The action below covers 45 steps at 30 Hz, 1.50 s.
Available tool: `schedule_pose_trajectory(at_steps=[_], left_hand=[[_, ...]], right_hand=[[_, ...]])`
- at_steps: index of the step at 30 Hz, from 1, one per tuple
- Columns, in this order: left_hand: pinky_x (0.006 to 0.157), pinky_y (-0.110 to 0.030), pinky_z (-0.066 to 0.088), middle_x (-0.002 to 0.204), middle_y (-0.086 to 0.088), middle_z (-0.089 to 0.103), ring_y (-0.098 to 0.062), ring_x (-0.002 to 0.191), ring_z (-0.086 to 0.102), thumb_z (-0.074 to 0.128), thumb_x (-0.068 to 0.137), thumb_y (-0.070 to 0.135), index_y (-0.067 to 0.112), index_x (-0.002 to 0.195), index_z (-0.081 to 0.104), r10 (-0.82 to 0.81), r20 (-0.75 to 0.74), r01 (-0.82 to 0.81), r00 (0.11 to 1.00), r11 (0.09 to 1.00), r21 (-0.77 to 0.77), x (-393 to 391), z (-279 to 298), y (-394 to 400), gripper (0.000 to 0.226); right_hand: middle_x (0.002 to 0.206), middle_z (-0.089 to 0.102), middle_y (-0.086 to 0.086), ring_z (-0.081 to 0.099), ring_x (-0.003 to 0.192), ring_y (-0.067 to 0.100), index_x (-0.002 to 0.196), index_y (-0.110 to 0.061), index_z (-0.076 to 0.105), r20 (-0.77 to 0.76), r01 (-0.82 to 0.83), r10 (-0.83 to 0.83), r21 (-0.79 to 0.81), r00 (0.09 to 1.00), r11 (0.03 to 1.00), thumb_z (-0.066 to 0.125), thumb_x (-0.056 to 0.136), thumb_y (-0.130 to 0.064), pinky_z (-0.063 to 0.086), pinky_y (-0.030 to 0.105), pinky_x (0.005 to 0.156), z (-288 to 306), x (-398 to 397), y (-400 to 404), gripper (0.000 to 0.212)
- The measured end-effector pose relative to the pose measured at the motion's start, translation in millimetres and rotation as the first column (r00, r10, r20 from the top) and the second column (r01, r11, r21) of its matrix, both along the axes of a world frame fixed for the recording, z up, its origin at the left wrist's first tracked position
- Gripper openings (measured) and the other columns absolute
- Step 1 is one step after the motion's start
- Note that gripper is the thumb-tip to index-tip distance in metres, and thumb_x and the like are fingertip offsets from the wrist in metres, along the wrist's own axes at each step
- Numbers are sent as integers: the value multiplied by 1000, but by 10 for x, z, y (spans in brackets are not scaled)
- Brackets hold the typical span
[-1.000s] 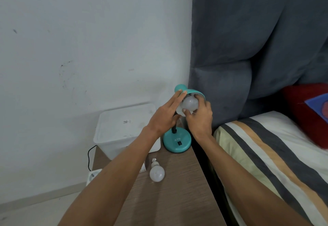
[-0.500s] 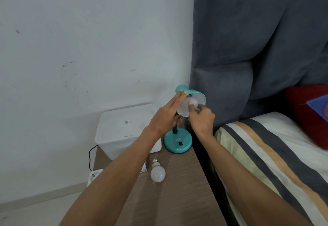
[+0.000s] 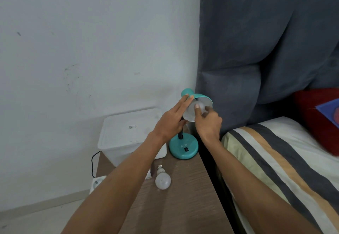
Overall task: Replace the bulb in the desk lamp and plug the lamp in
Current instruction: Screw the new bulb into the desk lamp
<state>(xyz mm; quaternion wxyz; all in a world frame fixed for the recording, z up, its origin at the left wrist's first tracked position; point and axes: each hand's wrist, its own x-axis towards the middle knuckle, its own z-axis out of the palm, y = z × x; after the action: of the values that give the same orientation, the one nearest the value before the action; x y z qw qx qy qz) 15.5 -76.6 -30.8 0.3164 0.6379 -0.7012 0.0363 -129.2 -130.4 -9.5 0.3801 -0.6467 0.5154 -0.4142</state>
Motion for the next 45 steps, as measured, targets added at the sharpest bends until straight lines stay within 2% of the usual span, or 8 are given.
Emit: schedule_pose_trajectory(at_steps=[5,11,17,21,28,33,40,45], left_hand=[[93,-53,59,172,-1,23,-45,120,63,73,88,-2,33,163,17,3,1,-3,1000,1000,9,2,-25,-14,100],[99,-50,57,171,-3,24,-42,129,59,73,91,3,28,163,21,-7,3,7,1000,1000,-8,10,-6,-8,92],[95,-51,58,172,-1,23,-43,123,62,73,88,-1,31,163,18,-10,6,10,1000,1000,-7,13,-27,-7,99],[96,-53,58,171,-2,24,-44,126,60,72,87,-3,29,163,20,-9,10,9,1000,1000,-11,22,-16,-9,97],[92,-52,59,172,0,23,-43,123,62,72,88,-2,29,163,18,-11,15,11,1000,1000,-9,21,-48,-10,98],[91,-51,60,172,0,21,-40,122,64,73,90,1,33,163,14,-6,30,7,1000,1000,-4,28,-50,-34,100],[95,-51,59,172,-2,22,-41,120,64,72,91,3,28,164,18,4,7,-4,1000,1000,18,1,2,-16,94],[108,-43,52,172,-2,22,-30,145,47,78,90,20,26,165,15,53,-6,-52,999,995,83,-61,214,147,98]], right_hand=[[117,53,2,49,96,9,130,-17,54,-34,-50,45,-173,998,984,76,84,-35,40,22,83,0,4,24,54],[100,70,5,68,92,20,120,-10,63,-4,-22,22,-25,1000,999,64,90,-50,43,14,65,-14,-1,1,50],[123,62,6,61,106,20,133,-16,53,-93,-106,85,-255,992,961,76,85,-28,50,31,90,-61,-9,-3,55],[98,72,10,69,88,24,120,-10,61,-85,-78,66,-159,994,984,66,93,-37,46,24,75,3,2,-4,39],[130,59,10,61,111,27,136,-14,50,-187,-156,103,-293,977,943,77,84,-28,50,34,91,-76,34,-32,60],[114,68,8,66,101,25,126,-14,58,-96,-132,119,-153,988,979,73,88,-31,46,23,79,-28,63,-46,45],[118,67,8,64,108,26,130,-14,58,-124,-131,111,-168,986,977,75,85,-33,50,33,90,48,2,-38,52],[116,68,4,63,106,20,120,-15,65,-70,11,-36,-327,997,945,65,90,-30,48,31,87,163,-88,171,34]])
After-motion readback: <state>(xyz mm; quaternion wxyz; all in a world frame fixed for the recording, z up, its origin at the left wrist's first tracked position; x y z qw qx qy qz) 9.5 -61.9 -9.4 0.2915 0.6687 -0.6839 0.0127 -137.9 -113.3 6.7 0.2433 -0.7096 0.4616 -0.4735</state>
